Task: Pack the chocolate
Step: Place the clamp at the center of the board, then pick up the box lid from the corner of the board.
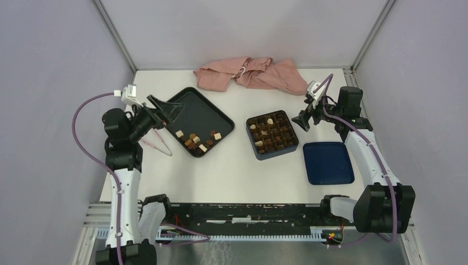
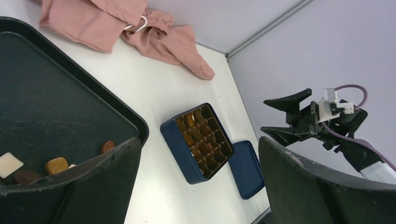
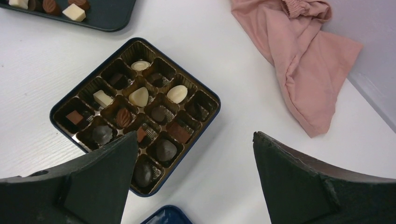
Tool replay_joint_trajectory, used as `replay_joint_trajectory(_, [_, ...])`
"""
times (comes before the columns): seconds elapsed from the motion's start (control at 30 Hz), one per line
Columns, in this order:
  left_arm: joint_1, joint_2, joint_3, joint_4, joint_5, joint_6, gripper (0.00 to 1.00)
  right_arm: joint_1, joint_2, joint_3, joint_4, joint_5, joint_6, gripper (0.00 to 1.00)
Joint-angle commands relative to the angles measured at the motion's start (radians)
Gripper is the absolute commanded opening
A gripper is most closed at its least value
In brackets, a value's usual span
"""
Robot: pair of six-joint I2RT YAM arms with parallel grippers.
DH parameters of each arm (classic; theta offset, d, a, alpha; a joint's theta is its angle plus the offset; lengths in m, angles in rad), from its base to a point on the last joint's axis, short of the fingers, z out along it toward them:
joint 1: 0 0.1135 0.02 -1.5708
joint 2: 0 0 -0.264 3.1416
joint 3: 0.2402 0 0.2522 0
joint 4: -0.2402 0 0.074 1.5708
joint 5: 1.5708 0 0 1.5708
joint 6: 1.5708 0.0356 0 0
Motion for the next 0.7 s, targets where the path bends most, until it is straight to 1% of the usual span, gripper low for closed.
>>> replay_joint_trajectory(0.0, [0.001, 0.104, 0.062, 0.001, 0.088, -0.031, 0.99, 0.001, -0.046, -0.01, -0.126, 0.071, -0.091, 0.98])
replay_joint_trajectory(0.03, [-0.002, 0.124, 0.064, -0.001, 0.1, -0.02, 0.98, 0.001, -0.047, -0.02, -0.166, 0.105, -0.102, 0.98])
replay_joint_trajectory(0.1, [-0.018, 0.094, 0.007, 0.1, 0.092, -0.04, 0.99, 0.002, -0.039, -0.043, -0.232, 0.206, -0.077, 0.95])
replay_joint_trajectory(0.17, [-0.066, 0.028, -0.071, 0.234, 0.046, -0.069, 1.0, 0.002, -0.023, -0.074, -0.285, 0.285, -0.057, 0.84])
replay_joint_trajectory(0.2, [-0.1, 0.003, -0.1, 0.285, 0.022, -0.082, 1.0, 0.002, -0.019, -0.099, -0.292, 0.323, -0.049, 0.81])
replay_joint_trajectory(0.23, [-0.143, -0.011, -0.127, 0.315, -0.012, -0.088, 1.0, 0.003, -0.016, -0.13, -0.284, 0.364, -0.034, 0.75])
replay_joint_trajectory(0.33, [-0.308, -0.017, -0.193, 0.348, -0.122, -0.079, 1.0, 0.008, 0.005, -0.194, -0.237, 0.457, 0.021, 0.66])
replay_joint_trajectory(0.43, [-0.411, 0.006, -0.238, 0.373, -0.187, -0.084, 1.0, 0.013, 0.055, -0.213, -0.223, 0.475, 0.069, 0.54])
replay_joint_trajectory(0.53, [-0.472, 0.014, -0.271, 0.393, -0.238, -0.092, 1.0, 0.015, 0.104, -0.238, -0.193, 0.469, 0.1, 0.52])
replay_joint_trajectory(0.67, [-0.499, 0.01, -0.298, 0.41, -0.271, -0.101, 1.0, 0.022, 0.139, -0.272, -0.15, 0.445, 0.148, 0.5])
